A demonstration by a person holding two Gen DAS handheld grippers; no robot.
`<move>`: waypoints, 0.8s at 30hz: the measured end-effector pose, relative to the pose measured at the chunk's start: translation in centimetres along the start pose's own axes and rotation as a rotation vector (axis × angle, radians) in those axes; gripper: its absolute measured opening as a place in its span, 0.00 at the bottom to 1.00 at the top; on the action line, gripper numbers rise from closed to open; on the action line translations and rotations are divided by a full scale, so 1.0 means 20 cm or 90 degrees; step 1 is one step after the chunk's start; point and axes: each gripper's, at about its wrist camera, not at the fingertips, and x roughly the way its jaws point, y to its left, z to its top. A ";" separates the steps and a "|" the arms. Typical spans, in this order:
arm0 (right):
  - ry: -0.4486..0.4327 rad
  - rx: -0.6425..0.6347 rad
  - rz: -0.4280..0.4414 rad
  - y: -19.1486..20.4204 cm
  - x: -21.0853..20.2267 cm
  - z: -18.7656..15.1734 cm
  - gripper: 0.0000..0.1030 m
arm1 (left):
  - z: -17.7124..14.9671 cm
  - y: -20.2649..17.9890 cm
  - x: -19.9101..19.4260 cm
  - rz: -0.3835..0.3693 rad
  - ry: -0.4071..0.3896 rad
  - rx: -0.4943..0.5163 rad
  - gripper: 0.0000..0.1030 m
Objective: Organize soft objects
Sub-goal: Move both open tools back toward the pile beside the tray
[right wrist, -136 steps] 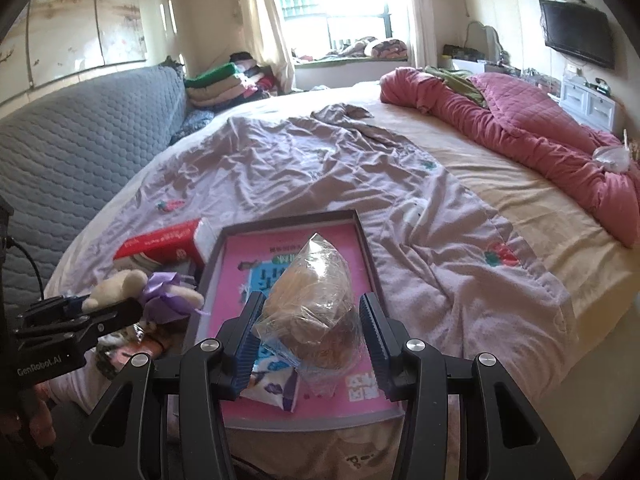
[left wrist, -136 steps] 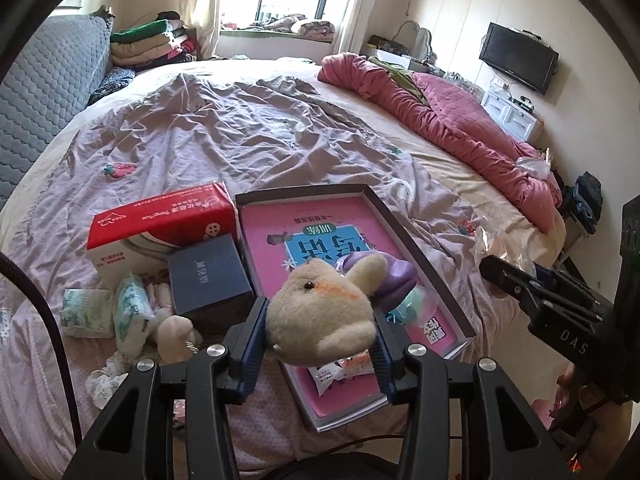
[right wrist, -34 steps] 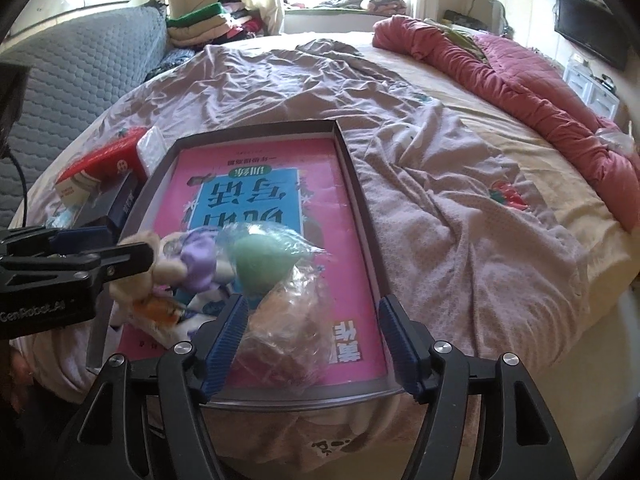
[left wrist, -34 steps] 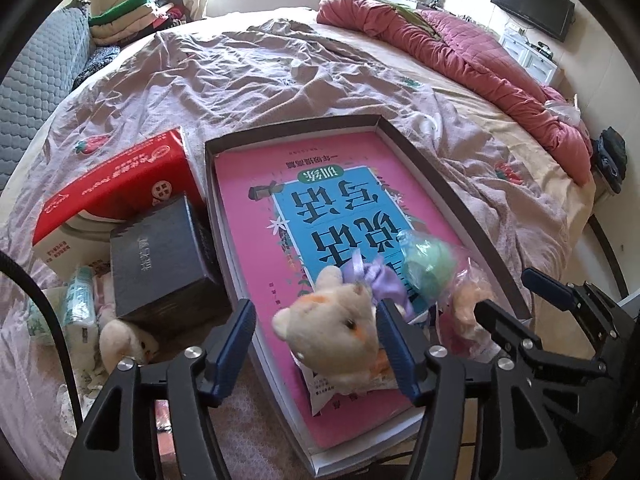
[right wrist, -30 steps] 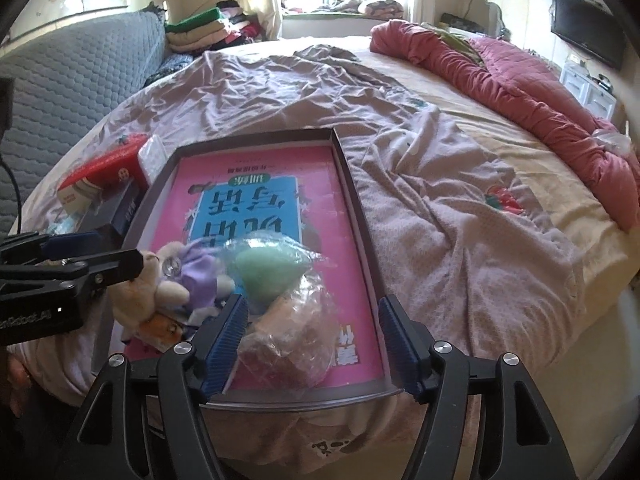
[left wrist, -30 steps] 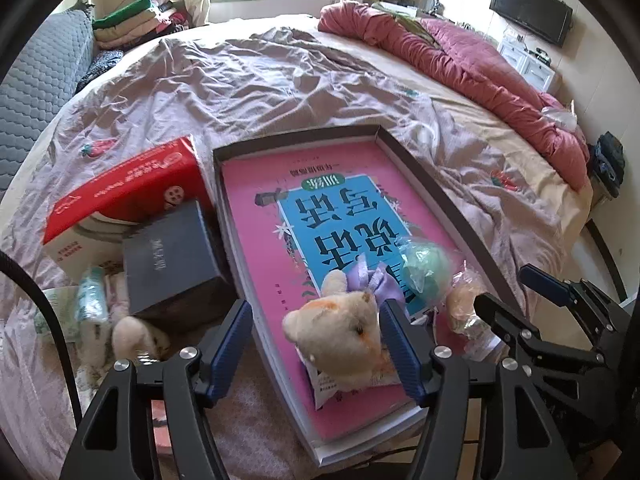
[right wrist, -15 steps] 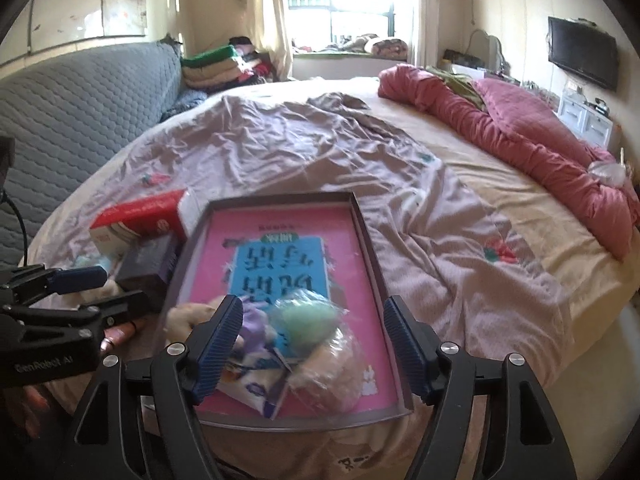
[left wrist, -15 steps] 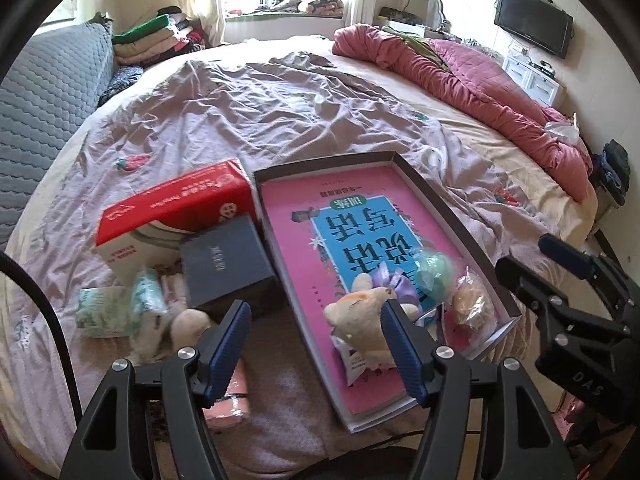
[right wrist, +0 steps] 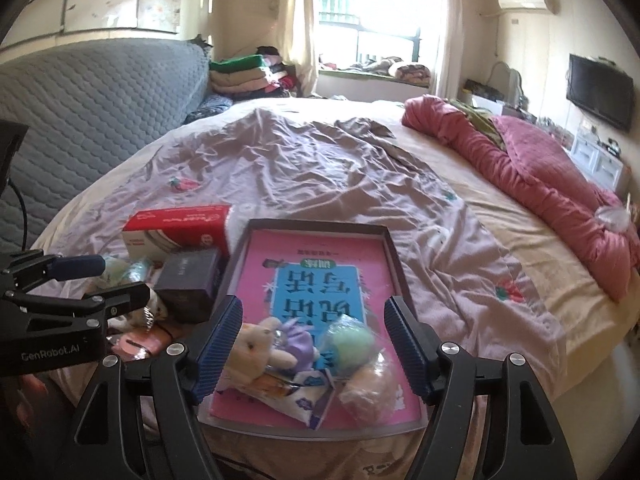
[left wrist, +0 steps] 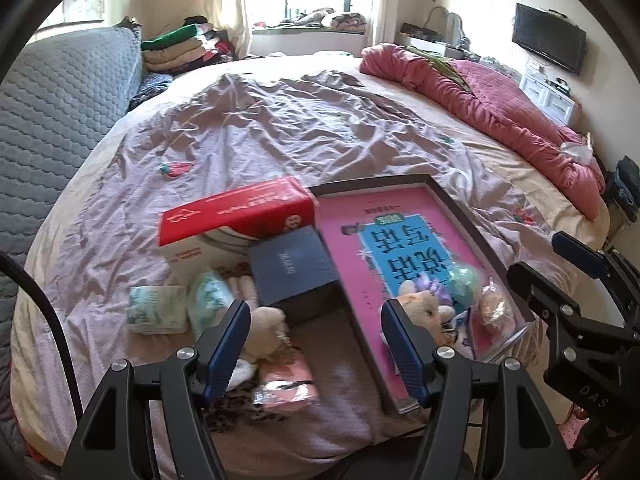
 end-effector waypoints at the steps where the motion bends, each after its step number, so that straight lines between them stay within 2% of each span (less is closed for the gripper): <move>1: 0.000 -0.004 0.001 0.02 0.00 0.00 0.73 | 0.00 0.02 -0.01 0.003 -0.001 -0.003 0.65; 15: -0.007 -0.047 0.029 0.22 -0.02 0.06 0.73 | -0.05 0.25 -0.08 0.023 -0.012 -0.046 0.65; 24: -0.006 -0.072 0.054 0.35 -0.02 0.08 0.73 | -0.07 0.57 -0.13 0.054 -0.023 -0.125 0.65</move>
